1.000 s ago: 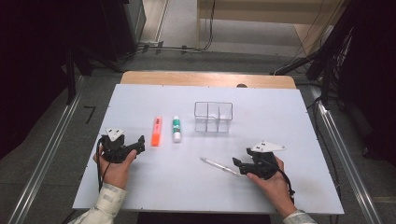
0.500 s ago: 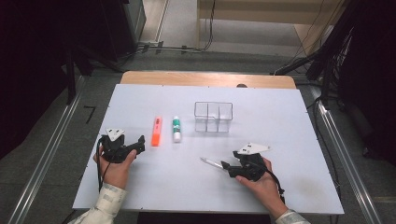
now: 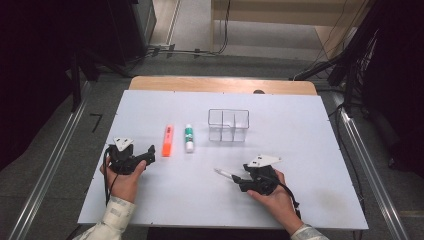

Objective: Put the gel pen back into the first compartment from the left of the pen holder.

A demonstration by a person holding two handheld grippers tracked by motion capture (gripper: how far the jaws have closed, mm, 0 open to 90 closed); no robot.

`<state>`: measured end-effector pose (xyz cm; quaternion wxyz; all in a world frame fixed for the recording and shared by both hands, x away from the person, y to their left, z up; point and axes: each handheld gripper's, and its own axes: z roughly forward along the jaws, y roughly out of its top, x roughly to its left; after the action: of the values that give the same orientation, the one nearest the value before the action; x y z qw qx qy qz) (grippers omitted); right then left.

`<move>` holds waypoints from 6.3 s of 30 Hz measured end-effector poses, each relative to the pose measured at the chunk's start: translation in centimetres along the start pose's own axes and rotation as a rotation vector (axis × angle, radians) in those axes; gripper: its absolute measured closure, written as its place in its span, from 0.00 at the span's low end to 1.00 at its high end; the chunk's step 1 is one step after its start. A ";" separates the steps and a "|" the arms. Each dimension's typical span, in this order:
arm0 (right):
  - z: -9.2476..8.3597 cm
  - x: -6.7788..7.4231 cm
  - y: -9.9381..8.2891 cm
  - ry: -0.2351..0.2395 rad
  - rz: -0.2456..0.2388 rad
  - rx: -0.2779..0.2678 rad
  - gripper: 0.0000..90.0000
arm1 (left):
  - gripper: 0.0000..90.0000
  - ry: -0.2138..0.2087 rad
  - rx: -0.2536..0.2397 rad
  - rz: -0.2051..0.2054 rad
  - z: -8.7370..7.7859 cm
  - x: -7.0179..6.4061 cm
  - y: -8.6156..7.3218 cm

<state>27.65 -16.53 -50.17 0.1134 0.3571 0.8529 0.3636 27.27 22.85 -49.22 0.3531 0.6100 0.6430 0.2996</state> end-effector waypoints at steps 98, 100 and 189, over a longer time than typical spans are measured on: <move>-2.7 -1.5 9.3 0.029 0.010 -0.199 0.86 | 0.14 -0.008 0.005 -0.011 0.2 0.2 0.0; -2.6 -1.6 10.3 0.026 0.001 -0.211 0.86 | 0.14 -0.009 0.004 -0.011 0.2 0.2 0.0; 5.9 -3.1 19.0 0.004 0.028 -0.293 0.86 | 0.14 -0.016 0.004 -0.014 0.4 0.6 0.0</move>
<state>42.59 -6.35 -41.27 0.1576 0.3477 0.7859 0.4864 27.59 23.45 -49.54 0.3593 0.6085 0.6449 0.2911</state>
